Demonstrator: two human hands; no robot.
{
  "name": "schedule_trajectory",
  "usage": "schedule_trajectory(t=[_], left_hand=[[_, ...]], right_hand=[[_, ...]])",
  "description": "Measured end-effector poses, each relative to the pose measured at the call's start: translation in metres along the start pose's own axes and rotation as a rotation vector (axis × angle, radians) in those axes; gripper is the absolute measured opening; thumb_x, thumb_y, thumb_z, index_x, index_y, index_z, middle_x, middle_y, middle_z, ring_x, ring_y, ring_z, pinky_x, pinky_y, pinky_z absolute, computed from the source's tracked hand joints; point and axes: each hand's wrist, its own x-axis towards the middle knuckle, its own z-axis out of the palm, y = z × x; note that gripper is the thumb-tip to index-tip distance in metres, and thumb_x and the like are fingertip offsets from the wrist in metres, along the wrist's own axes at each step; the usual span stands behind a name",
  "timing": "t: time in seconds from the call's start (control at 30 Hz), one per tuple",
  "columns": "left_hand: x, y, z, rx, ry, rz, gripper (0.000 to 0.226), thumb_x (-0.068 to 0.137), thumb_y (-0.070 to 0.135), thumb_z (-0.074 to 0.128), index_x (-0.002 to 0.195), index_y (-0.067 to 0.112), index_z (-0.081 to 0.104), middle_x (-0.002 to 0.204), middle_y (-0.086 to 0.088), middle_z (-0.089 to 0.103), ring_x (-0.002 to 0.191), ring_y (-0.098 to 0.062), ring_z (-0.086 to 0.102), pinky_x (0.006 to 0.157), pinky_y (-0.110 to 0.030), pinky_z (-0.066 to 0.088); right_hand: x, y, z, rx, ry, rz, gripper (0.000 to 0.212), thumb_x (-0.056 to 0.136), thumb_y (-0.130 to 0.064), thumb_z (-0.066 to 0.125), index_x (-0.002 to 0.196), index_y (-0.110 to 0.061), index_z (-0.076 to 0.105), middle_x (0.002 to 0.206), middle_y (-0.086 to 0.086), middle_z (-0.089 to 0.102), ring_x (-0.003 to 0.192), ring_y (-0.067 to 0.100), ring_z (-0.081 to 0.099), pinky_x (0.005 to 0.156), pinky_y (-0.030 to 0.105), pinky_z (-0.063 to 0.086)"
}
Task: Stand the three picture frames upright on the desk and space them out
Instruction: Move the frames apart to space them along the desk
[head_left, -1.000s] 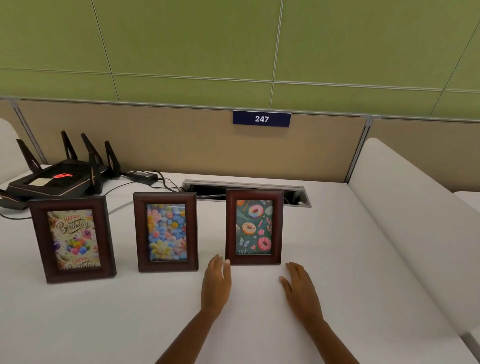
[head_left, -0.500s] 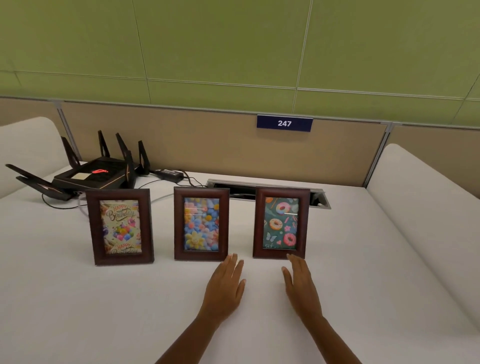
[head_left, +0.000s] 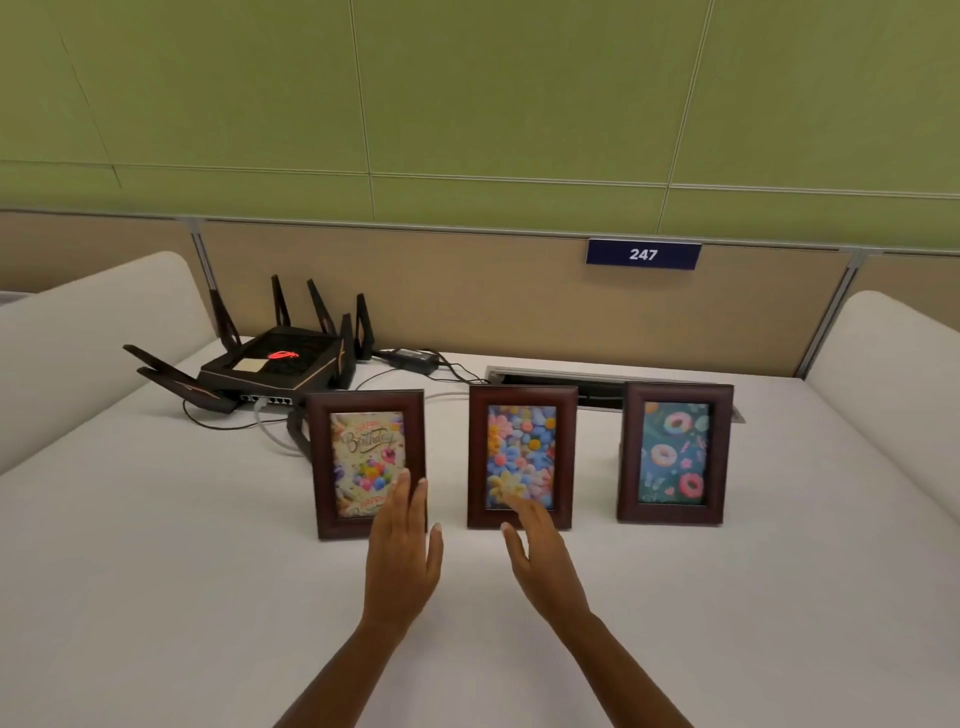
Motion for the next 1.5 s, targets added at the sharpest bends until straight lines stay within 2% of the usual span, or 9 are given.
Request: schedule_trajectory(t=[0.1,0.23,0.37,0.53,0.63,0.87,1.03,1.27,1.5], left_hand=[[0.008,-0.025,-0.014,-0.055,0.026,-0.169,0.052,0.096,0.039,0.023,0.130,0.001,0.035,0.129,-0.029,0.054,0.117,-0.043,0.055,0.088,-0.046,0.051],[0.019,-0.062,-0.021,-0.111,0.101,-0.319,0.059,0.086,0.021,0.047,0.137,-0.005,0.031,0.141,-0.032,0.039,0.128,-0.046,0.043,0.097,-0.050,0.044],[0.035,-0.083,-0.032,-0.277,0.104,-0.471,0.057,0.097,0.023,0.038,0.144,-0.001,0.018,0.153,-0.021,0.023,0.141,-0.034,0.024,0.112,-0.043,0.029],[0.058,-0.098,-0.039,-0.773,-0.109,-0.622,0.057,0.095,0.046,0.017,0.135,0.011,0.038,0.133,-0.017,0.052,0.121,-0.032,0.052,0.094,-0.037,0.047],[0.072,-0.101,-0.040,-0.892,-0.155,-0.691,0.058,0.097,0.044,0.012,0.134,0.011,0.042,0.131,-0.018,0.055,0.120,-0.034,0.053,0.099,-0.042,0.045],[0.096,-0.104,-0.043,-1.079,-0.219,-0.834,0.068,0.094,0.050,0.005,0.136,0.012,0.042,0.138,-0.017,0.050,0.126,-0.035,0.048,0.105,-0.044,0.038],[0.108,-0.097,-0.048,-1.143,-0.246,-0.825,0.067,0.095,0.049,0.006,0.131,0.009,0.047,0.131,-0.019,0.055,0.113,-0.033,0.056,0.089,-0.038,0.043],[0.123,-0.108,-0.052,-1.187,-0.277,-0.688,0.051,0.097,0.043,0.011,0.111,0.018,0.053,0.095,0.002,0.063,0.063,0.002,0.065,0.056,-0.015,0.054],[0.147,-0.145,-0.087,-1.212,-0.248,-0.550,0.048,0.097,0.042,0.015,0.101,0.021,0.058,0.080,0.011,0.072,0.064,0.002,0.071,0.055,-0.013,0.056]], right_hand=[[0.010,-0.018,0.025,0.035,-0.006,-0.012,0.044,0.094,-0.022,0.040,0.137,-0.014,0.031,0.148,0.004,0.034,0.138,0.018,0.028,0.112,0.029,0.027],[0.027,-0.035,0.056,0.035,-0.050,0.011,0.047,0.094,-0.021,0.041,0.138,-0.013,0.028,0.149,0.006,0.032,0.136,0.020,0.032,0.111,0.031,0.029],[0.041,-0.048,0.077,0.141,-0.084,0.104,0.054,0.093,-0.020,0.044,0.141,-0.009,0.020,0.151,0.011,0.025,0.138,0.024,0.028,0.114,0.037,0.028],[0.058,-0.048,0.091,0.212,-0.070,0.204,0.057,0.091,-0.018,0.048,0.141,-0.007,0.021,0.150,0.014,0.028,0.136,0.027,0.031,0.111,0.038,0.030],[0.068,-0.043,0.092,0.256,-0.083,0.237,0.054,0.090,-0.018,0.050,0.138,-0.007,0.028,0.144,0.018,0.038,0.131,0.029,0.039,0.105,0.036,0.036],[0.087,-0.039,0.091,0.436,-0.273,0.172,0.030,0.087,-0.012,0.055,0.115,-0.016,0.047,0.117,0.009,0.060,0.109,0.020,0.058,0.074,0.013,0.052],[0.099,-0.046,0.089,0.607,-0.293,0.153,0.024,0.087,-0.004,0.053,0.105,-0.020,0.051,0.100,-0.004,0.062,0.091,0.002,0.059,0.063,0.009,0.052],[0.109,-0.054,0.091,0.701,-0.224,0.139,0.028,0.086,-0.001,0.053,0.111,-0.014,0.051,0.103,0.001,0.064,0.089,0.004,0.063,0.063,0.010,0.054],[0.132,-0.099,0.115,0.738,-0.160,0.085,0.027,0.086,0.002,0.051,0.107,-0.014,0.051,0.103,0.003,0.062,0.089,0.005,0.061,0.062,0.010,0.054]])
